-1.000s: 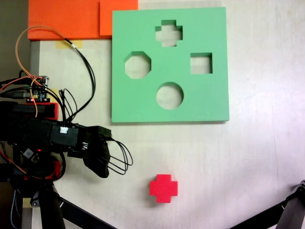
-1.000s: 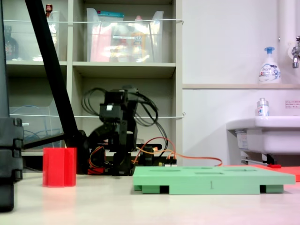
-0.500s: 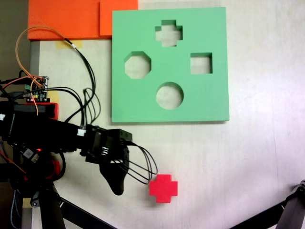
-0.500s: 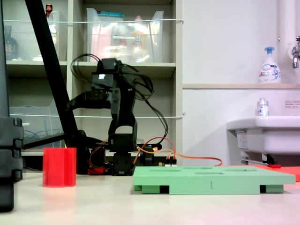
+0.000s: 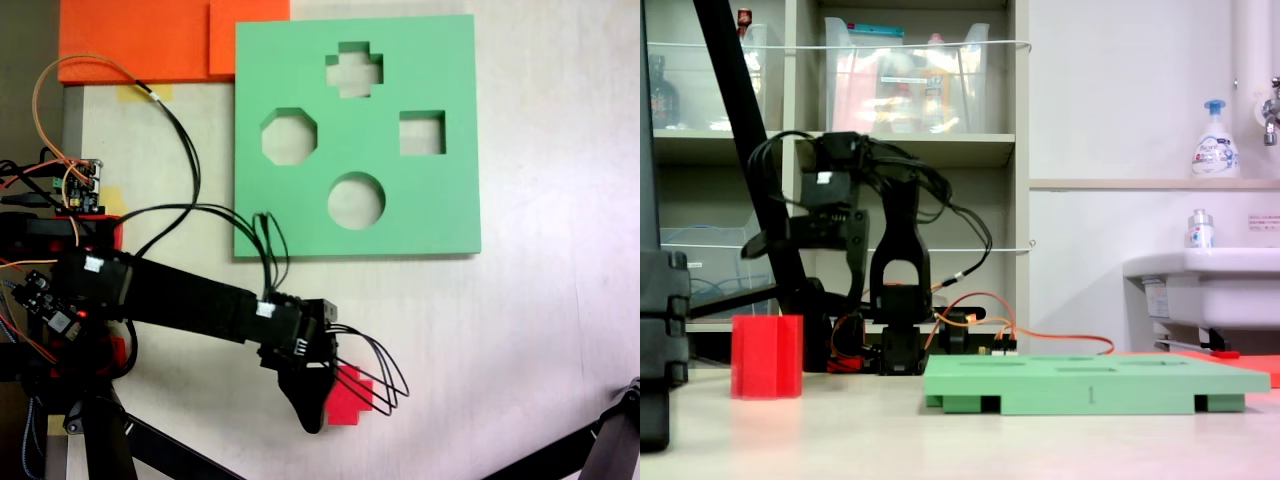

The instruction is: Put the cross columnar block into the corresponding hole

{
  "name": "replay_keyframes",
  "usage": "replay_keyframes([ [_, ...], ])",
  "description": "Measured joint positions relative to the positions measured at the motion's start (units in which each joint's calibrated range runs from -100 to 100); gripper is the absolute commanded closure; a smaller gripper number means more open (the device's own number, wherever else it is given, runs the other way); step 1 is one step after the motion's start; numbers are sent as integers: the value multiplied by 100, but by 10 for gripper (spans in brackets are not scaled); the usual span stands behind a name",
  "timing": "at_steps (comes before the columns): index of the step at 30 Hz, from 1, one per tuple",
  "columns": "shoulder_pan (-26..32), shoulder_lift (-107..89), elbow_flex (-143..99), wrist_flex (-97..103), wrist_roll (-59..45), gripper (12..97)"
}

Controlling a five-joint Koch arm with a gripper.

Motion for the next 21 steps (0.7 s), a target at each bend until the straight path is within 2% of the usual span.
replay_keyframes([
  [8,-83,1259,412,0,-59,131],
  [21,-166,2230,823,0,-151,131],
])
